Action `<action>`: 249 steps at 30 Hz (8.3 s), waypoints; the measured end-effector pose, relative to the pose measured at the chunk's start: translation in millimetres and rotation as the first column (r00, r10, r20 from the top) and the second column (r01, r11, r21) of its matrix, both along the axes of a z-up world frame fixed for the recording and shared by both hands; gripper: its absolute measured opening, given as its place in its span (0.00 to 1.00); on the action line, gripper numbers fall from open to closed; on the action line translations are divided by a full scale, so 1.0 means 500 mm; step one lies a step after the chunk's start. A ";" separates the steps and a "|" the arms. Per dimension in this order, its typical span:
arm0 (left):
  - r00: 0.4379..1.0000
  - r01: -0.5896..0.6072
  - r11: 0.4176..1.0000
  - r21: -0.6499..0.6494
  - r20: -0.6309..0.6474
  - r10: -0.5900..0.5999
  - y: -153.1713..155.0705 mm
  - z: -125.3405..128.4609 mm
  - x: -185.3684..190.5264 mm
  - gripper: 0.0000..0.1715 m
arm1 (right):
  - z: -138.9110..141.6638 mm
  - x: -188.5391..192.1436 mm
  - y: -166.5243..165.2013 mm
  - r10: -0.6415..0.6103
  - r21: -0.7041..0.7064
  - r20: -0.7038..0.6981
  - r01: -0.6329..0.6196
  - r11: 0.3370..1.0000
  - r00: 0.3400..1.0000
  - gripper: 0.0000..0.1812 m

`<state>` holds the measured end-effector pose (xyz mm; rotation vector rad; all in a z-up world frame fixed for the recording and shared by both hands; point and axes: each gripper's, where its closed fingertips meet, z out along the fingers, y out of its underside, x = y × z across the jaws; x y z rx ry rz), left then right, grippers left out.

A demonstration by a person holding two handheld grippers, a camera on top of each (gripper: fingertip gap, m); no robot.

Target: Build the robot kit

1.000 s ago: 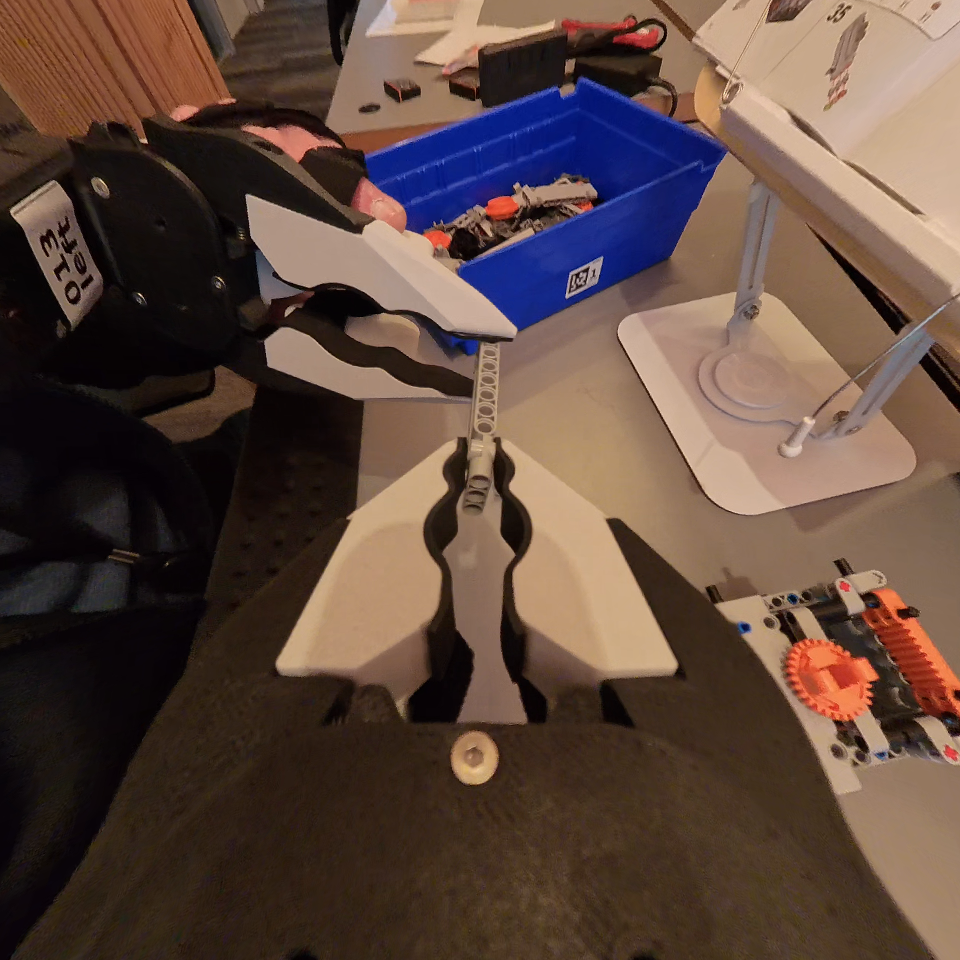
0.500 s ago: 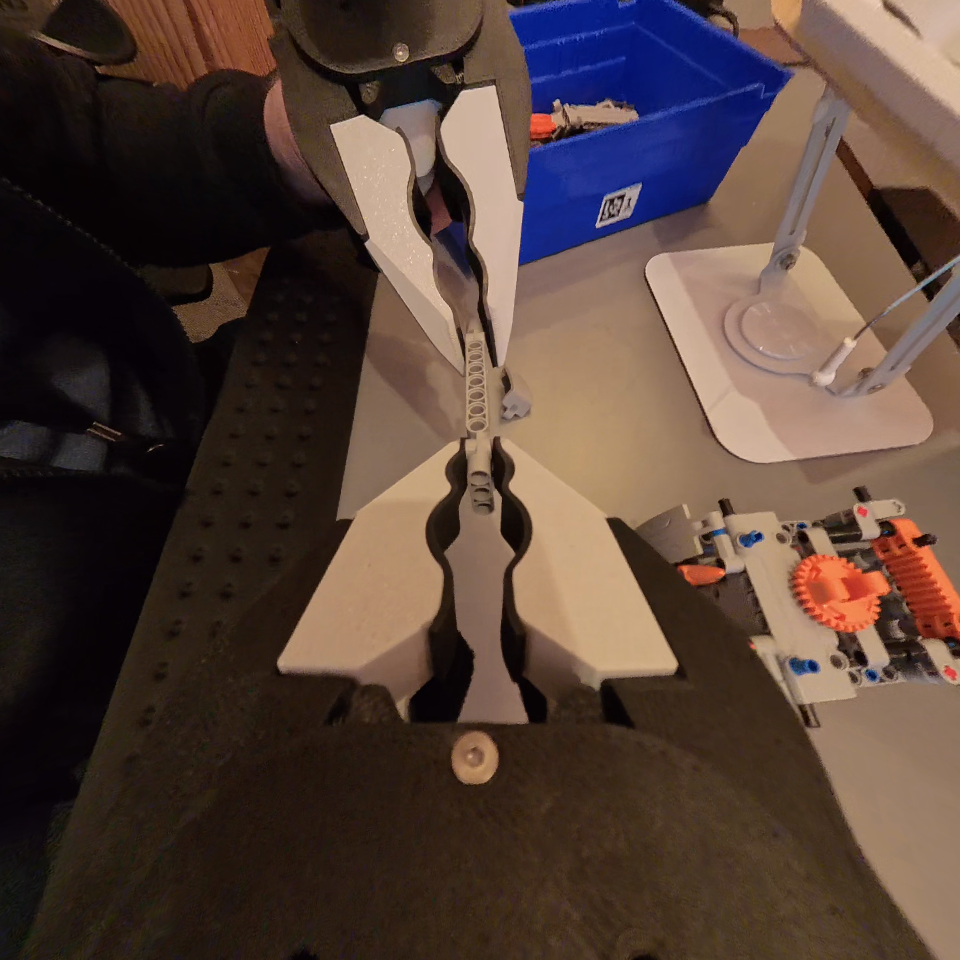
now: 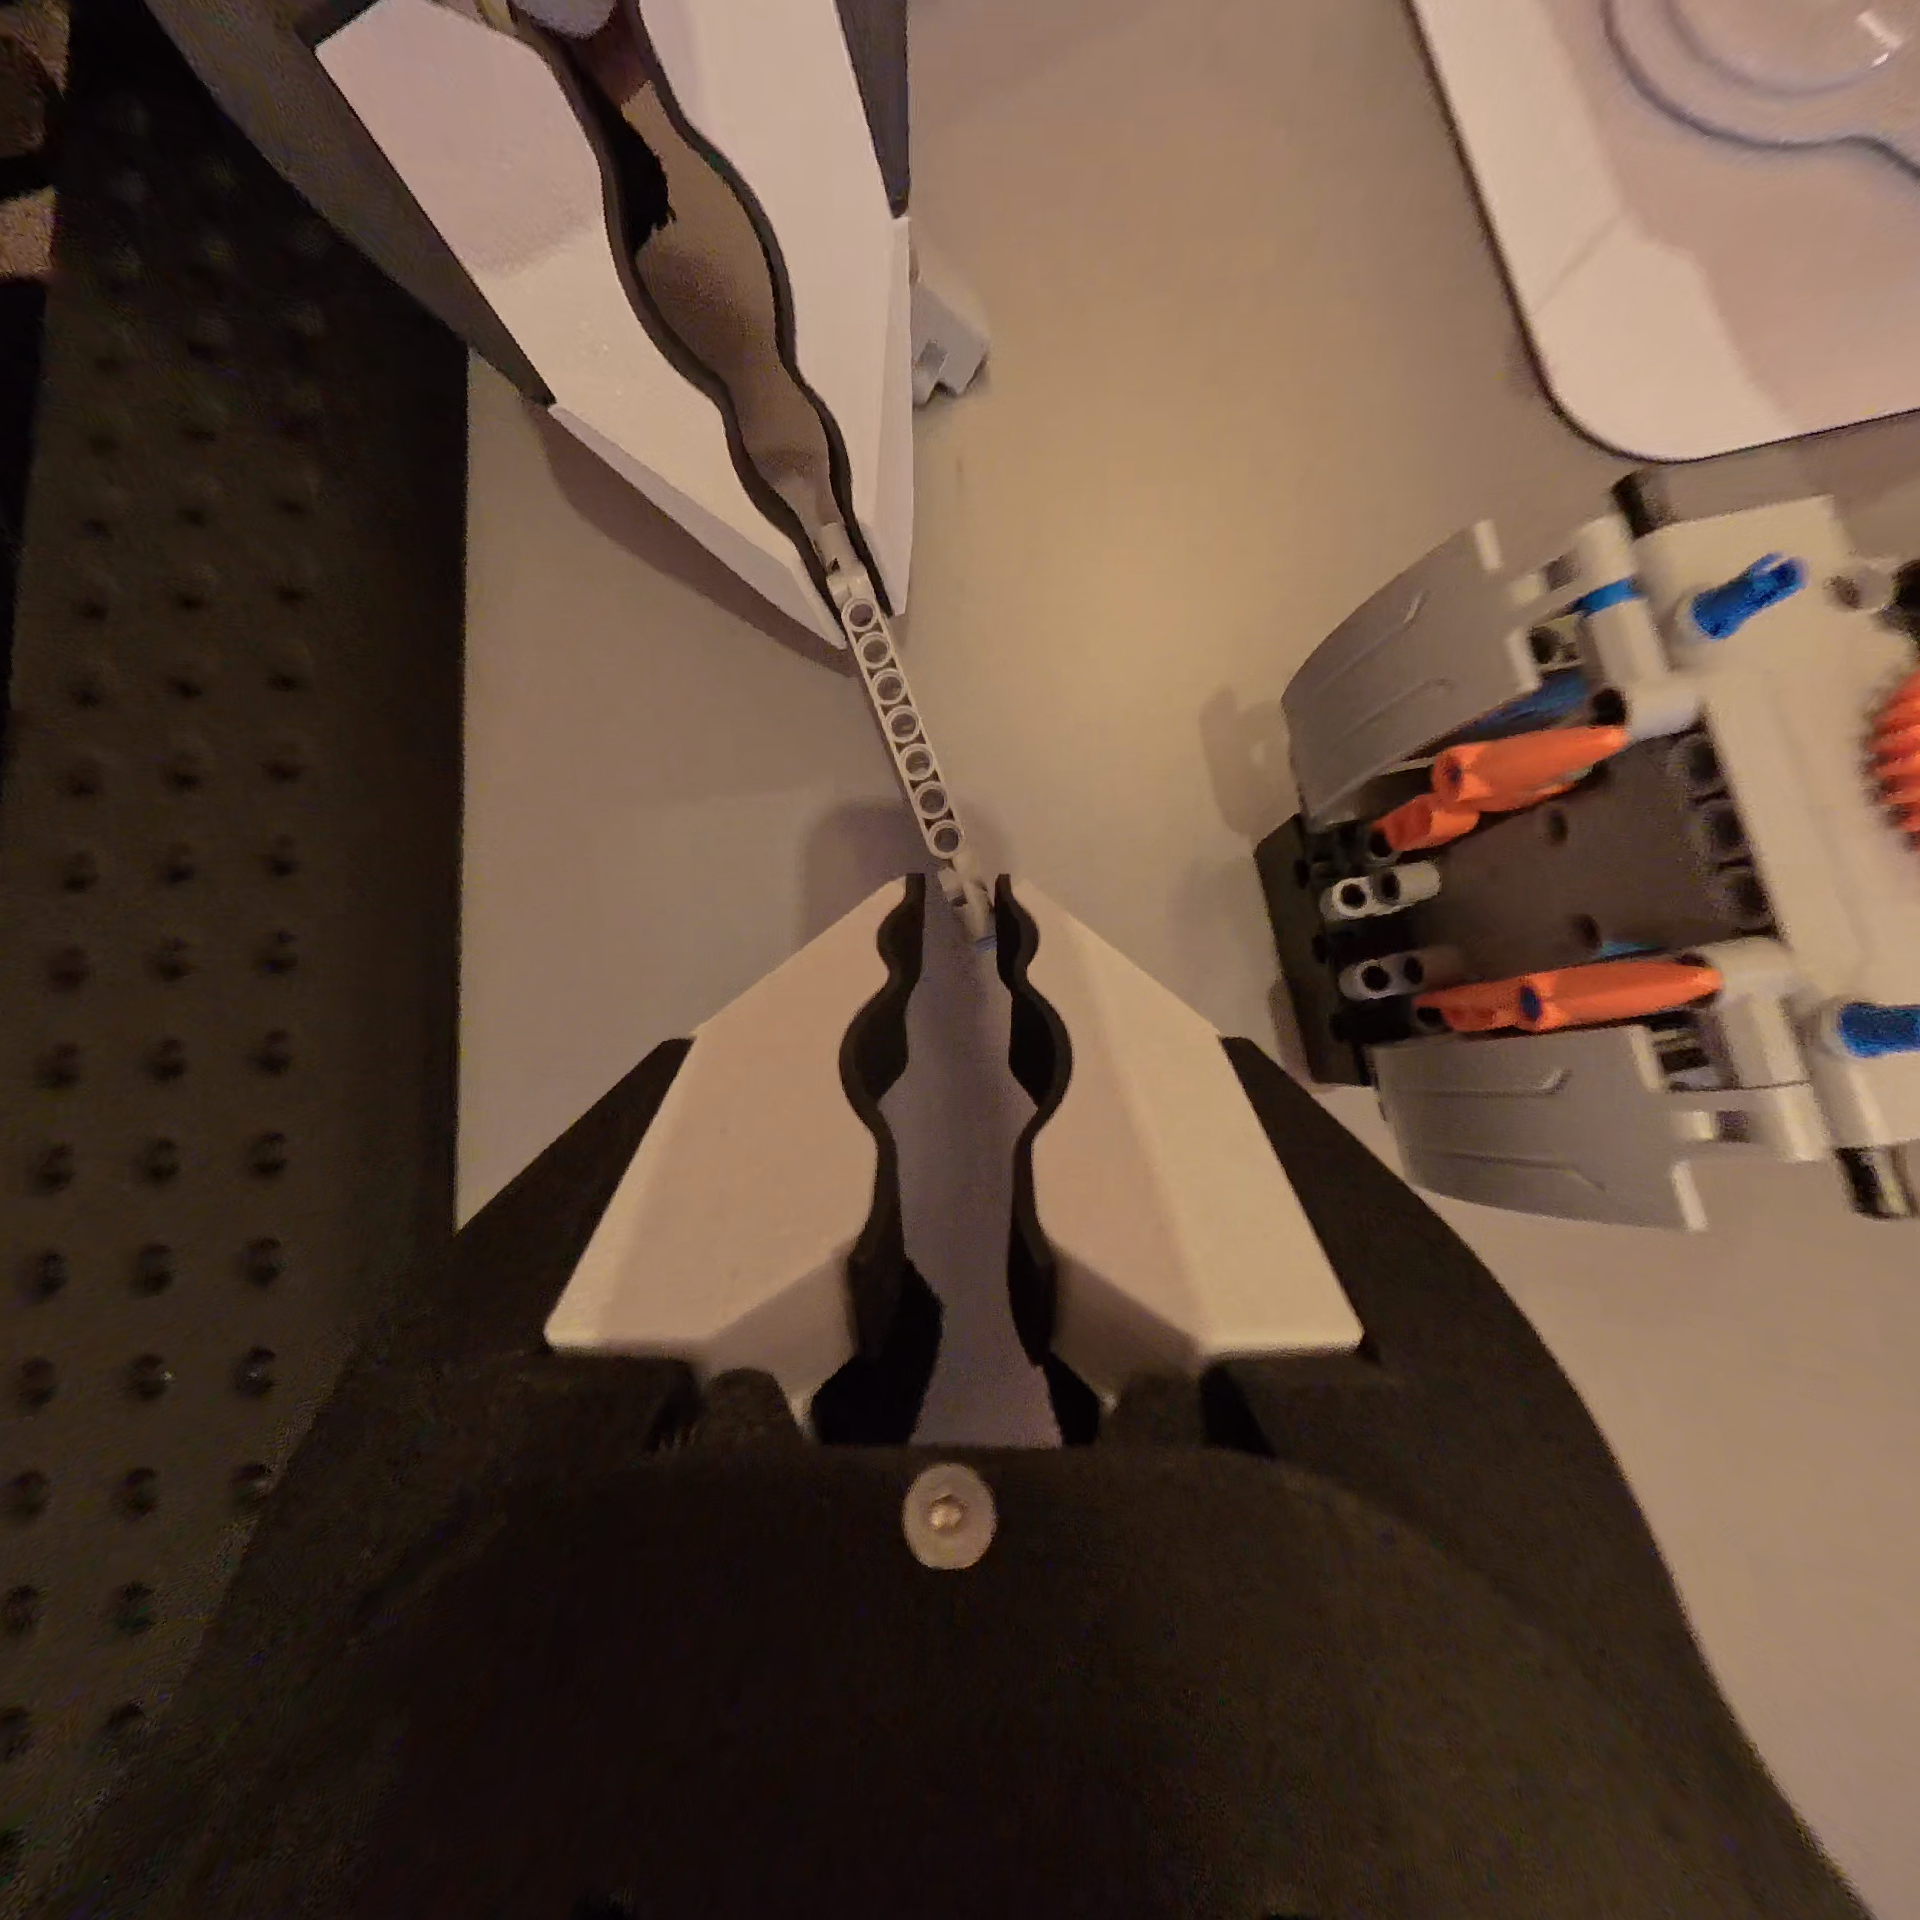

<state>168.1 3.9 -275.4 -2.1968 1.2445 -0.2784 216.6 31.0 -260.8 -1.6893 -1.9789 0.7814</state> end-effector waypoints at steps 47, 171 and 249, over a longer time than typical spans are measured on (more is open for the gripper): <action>0.964 -0.266 0.955 0.133 0.040 0.263 -0.084 0.191 -0.275 0.09 | 0.007 0.035 0.015 0.030 -0.061 -0.111 -0.037 0.997 0.993 0.14; 0.831 -0.553 0.797 -0.243 -0.219 0.511 0.002 0.061 -0.701 0.03 | -0.027 0.079 0.122 -0.113 -0.059 -0.229 0.103 0.993 0.967 0.10; 0.945 -0.291 0.903 -0.315 -0.245 0.218 -0.022 0.022 -0.630 0.06 | -0.034 0.079 0.126 -0.129 -0.073 -0.204 0.117 0.990 0.970 0.10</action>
